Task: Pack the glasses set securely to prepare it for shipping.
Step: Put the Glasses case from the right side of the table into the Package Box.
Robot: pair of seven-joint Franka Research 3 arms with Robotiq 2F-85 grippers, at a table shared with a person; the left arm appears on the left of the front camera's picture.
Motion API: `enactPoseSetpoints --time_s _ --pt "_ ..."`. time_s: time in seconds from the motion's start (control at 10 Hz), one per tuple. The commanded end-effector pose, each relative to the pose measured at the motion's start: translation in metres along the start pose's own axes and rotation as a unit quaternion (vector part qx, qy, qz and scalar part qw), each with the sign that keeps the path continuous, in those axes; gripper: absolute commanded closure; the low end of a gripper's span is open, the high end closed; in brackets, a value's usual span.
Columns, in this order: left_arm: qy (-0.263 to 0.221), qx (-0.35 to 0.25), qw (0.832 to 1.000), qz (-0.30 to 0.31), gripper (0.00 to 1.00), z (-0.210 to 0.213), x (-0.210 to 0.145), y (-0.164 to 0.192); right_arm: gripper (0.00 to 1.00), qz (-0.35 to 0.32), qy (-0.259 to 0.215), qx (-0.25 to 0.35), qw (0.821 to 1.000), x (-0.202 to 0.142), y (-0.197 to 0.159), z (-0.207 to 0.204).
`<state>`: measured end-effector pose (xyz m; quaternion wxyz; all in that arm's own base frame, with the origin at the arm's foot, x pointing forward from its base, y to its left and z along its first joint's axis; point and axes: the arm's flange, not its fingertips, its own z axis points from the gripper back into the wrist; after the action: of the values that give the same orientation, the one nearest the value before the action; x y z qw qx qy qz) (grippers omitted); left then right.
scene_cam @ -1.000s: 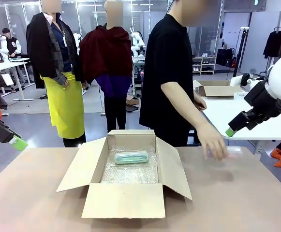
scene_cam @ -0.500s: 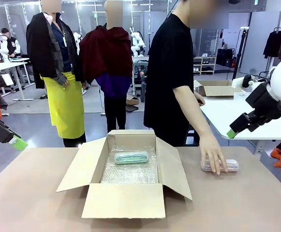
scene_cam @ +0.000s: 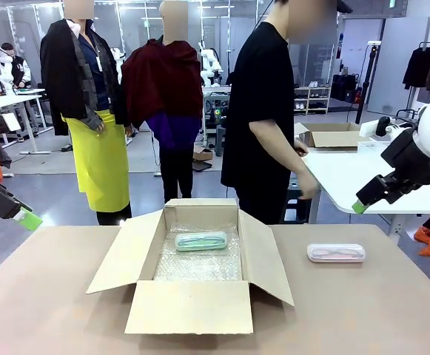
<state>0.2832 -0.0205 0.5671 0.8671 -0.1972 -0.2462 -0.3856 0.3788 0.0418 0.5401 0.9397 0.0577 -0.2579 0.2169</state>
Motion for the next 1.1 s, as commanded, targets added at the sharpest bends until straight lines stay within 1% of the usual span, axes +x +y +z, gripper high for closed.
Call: enactPoseSetpoints --time_s 0.0,0.8,0.9,1.0 --pt "0.004 0.0 1.0 -0.001 0.0 0.0001 -0.0013 0.0003 0.0 0.001 0.001 0.005 1.0 0.0007 0.0002 -0.0019" --pt "0.004 0.0 1.0 -0.001 0.0 0.0001 -0.0013 0.0003 0.0 0.0 0.001 0.003 1.0 0.0 0.0 -0.0017" --pt "0.004 0.0 1.0 -0.001 0.0 0.0001 -0.0013 0.0003 0.0 -0.016 -0.003 -0.004 1.0 0.0025 0.0005 -0.0022" --pt "0.004 0.0 1.0 -0.001 0.0 0.0001 -0.0013 0.0003 0.0 -0.014 0.001 -0.008 1.0 0.0054 0.0005 -0.0062"
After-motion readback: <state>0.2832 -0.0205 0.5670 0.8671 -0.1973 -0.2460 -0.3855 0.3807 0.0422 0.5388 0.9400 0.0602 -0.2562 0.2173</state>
